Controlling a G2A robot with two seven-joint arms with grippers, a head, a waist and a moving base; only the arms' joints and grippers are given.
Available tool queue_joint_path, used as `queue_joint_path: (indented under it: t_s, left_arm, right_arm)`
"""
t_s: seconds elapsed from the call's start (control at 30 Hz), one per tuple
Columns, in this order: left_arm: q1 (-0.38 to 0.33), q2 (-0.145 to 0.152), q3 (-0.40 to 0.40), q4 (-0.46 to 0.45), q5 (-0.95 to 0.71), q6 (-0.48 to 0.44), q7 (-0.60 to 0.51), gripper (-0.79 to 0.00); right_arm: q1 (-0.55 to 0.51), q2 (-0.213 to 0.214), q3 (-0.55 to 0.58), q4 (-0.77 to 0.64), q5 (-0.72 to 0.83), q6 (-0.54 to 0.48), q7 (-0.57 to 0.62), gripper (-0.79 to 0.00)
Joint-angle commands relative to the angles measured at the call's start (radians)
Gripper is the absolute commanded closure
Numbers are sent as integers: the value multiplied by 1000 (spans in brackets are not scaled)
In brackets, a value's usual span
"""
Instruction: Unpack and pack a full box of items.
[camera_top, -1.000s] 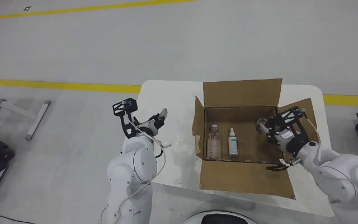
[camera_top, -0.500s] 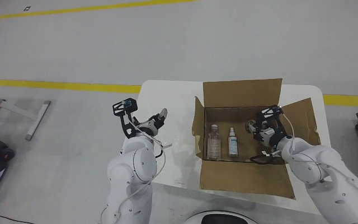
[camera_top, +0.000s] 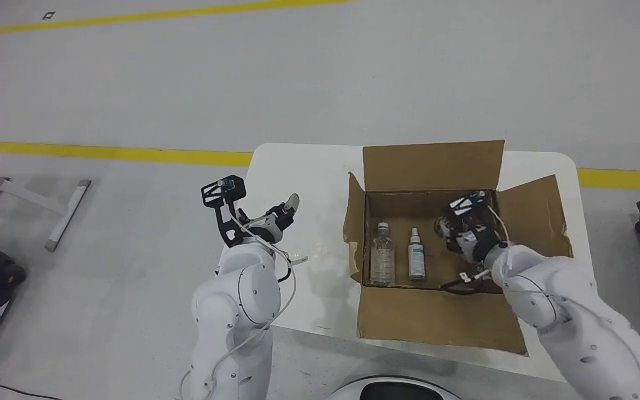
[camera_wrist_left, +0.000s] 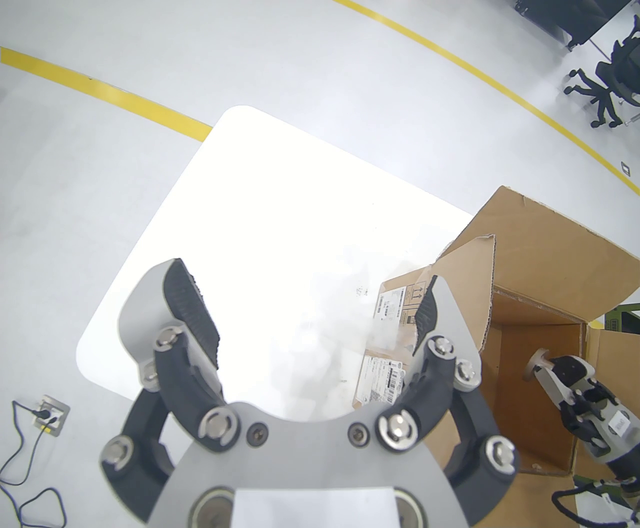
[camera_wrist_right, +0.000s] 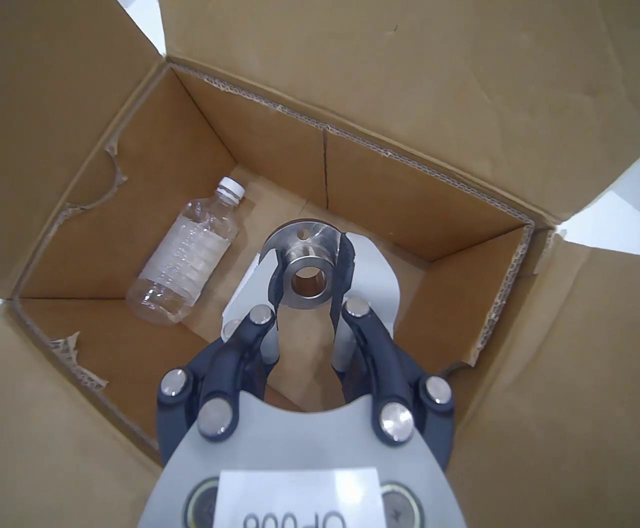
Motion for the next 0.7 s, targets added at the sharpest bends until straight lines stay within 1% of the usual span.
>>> queue_joint_path:
  t_s: [0.0,0.1,0.2,0.27,0.37,0.6,0.67]
  left_arm:
    - [0,0,0,0,0,0,0,-785]
    - [0,0,0,0,0,0,0,-785]
    - [0,0,0,0,0,0,0,-785]
    - [0,0,0,0,0,0,0,-785]
    - [0,0,0,0,0,0,0,-785]
    - [0,0,0,0,0,0,0,-785]
    - [0,0,0,0,0,0,0,-785]
  right_arm:
    - [47,-8,-44,50,-8,19,24,0]
    - [121,-23,-111,131,-1,52,76,0]
    - [196,-39,-165,221,-8,131,159,0]
    - [236,-51,-189,268,24,162,185,0]
    - [280,-63,-222,329,12,199,207,0]
    - [341,-86,-267,443,44,208,223,0]
    - [353,-90,-280,465,32,218,234,0]
